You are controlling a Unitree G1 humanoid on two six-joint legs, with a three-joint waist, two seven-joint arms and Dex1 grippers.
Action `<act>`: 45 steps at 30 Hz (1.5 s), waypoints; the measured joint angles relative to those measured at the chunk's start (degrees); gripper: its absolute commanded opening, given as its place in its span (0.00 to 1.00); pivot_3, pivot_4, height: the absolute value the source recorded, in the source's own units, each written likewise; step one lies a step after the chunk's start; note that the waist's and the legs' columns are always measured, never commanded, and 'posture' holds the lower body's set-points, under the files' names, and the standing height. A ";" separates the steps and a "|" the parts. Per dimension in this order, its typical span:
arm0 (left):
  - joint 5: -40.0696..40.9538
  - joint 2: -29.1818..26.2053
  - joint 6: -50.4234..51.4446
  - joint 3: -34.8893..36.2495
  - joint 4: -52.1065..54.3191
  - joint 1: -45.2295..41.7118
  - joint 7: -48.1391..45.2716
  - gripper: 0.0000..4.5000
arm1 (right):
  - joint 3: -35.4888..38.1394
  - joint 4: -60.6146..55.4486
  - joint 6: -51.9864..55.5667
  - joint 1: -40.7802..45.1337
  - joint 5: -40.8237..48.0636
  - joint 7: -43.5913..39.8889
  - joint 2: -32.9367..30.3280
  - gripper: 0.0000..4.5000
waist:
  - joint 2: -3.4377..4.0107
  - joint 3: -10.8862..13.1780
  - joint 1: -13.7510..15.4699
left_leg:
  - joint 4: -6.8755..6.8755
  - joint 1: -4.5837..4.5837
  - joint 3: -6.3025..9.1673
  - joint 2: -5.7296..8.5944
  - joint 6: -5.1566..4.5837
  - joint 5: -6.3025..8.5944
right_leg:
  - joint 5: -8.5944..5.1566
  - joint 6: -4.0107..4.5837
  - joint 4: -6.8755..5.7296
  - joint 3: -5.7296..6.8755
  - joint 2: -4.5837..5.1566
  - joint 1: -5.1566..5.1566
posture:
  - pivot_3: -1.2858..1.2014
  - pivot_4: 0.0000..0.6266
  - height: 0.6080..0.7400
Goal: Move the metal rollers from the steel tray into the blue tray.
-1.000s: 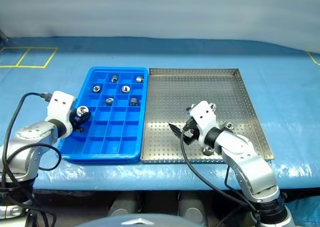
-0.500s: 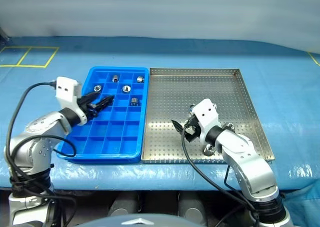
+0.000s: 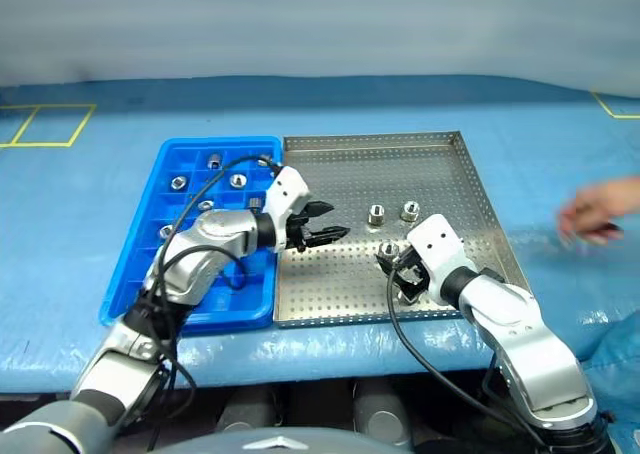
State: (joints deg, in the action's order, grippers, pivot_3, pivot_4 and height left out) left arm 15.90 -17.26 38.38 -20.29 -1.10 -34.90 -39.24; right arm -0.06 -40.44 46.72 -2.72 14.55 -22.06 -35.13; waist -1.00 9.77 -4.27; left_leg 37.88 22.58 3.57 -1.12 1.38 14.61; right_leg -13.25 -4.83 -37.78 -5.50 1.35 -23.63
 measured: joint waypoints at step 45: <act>-12.12 17.16 -12.75 6.49 -36.05 -11.41 8.19 0.71 | 0.60 -4.10 -0.24 -4.74 -3.26 4.89 6.47 1.00 | 0.00 0.00 -6.67 | 0.03 0.04 -0.05 0.06 -0.08 0.04 | 0.07 -0.25 0.03 -0.16 0.00 -0.02 | 0.42 0.24 1.00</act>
State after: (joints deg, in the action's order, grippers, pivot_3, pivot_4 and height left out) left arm 3.78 -0.10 25.64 -13.80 -37.15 -46.31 -31.05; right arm 0.54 -44.53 46.48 -7.46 11.30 -17.17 -28.66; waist -1.00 9.77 -10.94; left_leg 37.92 22.62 3.52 -1.06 1.30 14.65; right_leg -13.18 -5.08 -37.75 -5.66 1.35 -23.64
